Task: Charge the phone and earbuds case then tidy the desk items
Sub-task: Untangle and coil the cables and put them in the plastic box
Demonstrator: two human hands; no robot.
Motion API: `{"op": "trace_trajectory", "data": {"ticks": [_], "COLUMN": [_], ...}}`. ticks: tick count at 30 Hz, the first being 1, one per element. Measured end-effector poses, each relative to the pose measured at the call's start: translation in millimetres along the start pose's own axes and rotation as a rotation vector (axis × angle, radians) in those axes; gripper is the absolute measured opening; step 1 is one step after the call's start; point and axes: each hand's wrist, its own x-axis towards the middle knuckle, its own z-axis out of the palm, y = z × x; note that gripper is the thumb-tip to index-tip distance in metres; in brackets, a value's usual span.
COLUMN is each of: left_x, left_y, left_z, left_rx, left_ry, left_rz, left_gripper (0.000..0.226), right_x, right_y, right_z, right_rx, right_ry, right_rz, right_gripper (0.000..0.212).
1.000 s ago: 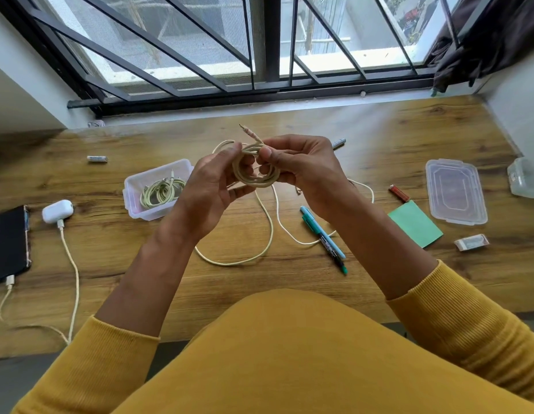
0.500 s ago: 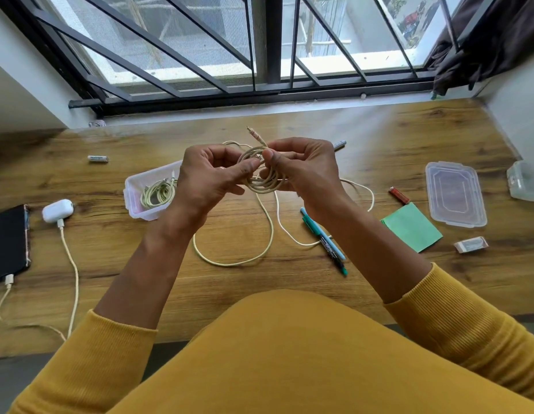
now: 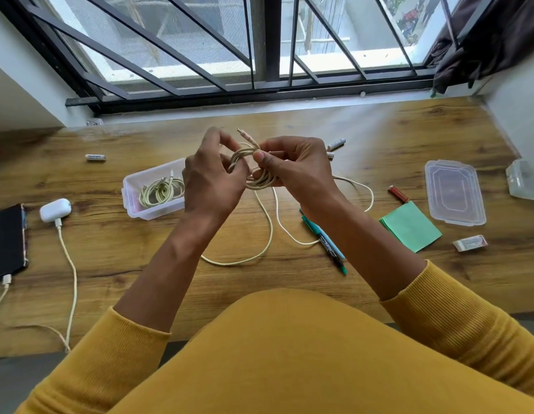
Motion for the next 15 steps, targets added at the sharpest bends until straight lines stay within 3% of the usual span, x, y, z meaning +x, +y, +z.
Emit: {"op": "trace_trajectory", "data": {"ticks": [4, 8, 10, 15], "left_x": [7.9, 13.3, 13.5, 14.8], "left_y": [1.2, -1.0, -2.5, -1.6], "left_z": [-8.4, -24.1, -27.7, -22.4], "left_rx": [-0.678, -1.115, -1.247, -1.347], "left_ry": [-0.230, -0.464, -0.506, -0.414], "left_rz": [-0.387, -0.627, -0.714, -0.949], "left_gripper": [0.039, 0.041, 0.038, 0.028], "right_x": [-2.4, -2.2, -0.7, 1.4], "right_y": [4.9, 5.5, 3.8, 1.9], "right_z": [-2.9, -7.0, -8.2, -5.8], "right_rx": [0.003, 0.001, 0.009, -0.003], "right_ry": [-0.006, 0.031, 0.029, -0.029], "right_rz": [-0.014, -0.008, -0.014, -0.043], "right_gripper": [0.015, 0.015, 0.015, 0.014]}}
